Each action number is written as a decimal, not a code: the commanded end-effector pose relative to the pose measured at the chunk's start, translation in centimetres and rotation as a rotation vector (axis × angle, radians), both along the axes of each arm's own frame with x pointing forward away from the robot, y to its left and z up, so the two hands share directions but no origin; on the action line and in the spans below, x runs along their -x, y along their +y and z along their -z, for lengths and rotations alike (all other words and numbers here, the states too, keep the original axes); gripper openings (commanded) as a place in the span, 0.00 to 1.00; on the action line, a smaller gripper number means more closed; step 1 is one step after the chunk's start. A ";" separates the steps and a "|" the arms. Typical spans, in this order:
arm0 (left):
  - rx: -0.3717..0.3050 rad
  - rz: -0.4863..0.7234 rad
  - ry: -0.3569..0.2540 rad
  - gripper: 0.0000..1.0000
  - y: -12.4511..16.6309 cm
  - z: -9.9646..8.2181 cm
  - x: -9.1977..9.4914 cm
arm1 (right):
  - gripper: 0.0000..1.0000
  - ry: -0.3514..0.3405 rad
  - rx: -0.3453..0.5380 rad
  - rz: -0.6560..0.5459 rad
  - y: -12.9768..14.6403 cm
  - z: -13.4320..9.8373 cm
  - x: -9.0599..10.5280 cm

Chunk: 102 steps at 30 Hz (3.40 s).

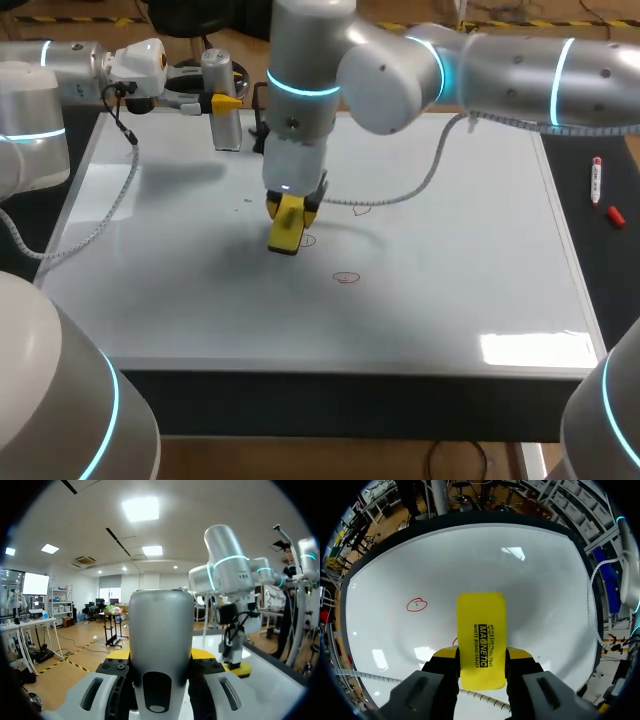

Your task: Pick up the inspection probe, press it on each red-marked spot on the whiteboard one by one, put down the probe, pick up the eraser, and wipe off all the red marks.

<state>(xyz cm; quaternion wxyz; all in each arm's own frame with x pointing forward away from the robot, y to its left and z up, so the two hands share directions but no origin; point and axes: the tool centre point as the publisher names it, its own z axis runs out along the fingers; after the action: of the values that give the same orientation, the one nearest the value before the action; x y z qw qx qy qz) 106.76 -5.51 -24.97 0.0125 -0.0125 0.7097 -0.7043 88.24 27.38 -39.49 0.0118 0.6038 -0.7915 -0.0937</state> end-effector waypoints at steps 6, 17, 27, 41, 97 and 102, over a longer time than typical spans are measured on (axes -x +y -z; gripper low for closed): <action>-0.001 -0.002 -0.001 0.00 0.0 -0.1 0.1 | 0.00 0.027 0.036 -0.007 0.7 1.6 0.2; -0.001 -0.002 -0.001 0.00 0.0 -0.1 0.1 | 0.00 0.043 0.044 -0.005 0.6 2.4 0.2; -0.001 -0.002 -0.001 0.00 0.0 -0.1 0.1 | 0.00 0.066 0.060 0.014 -0.6 3.5 0.2; -0.001 -0.002 -0.001 0.00 0.0 -0.1 0.1 | 0.00 0.087 0.085 0.059 -2.7 4.6 0.5; -0.001 -0.002 -0.001 0.00 0.0 -0.1 0.1 | 0.00 0.006 0.063 0.013 -1.7 -0.9 -0.1; -0.001 -0.002 -0.001 0.00 0.0 -0.1 0.1 | 0.00 0.029 0.059 -0.018 0.2 0.1 0.6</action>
<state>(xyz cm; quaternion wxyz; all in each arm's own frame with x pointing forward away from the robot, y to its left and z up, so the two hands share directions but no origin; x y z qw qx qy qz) 106.76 -5.51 -24.97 0.0125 -0.0125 0.7097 -0.7043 87.18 26.15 -38.69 0.0301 0.6081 -0.7888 -0.0844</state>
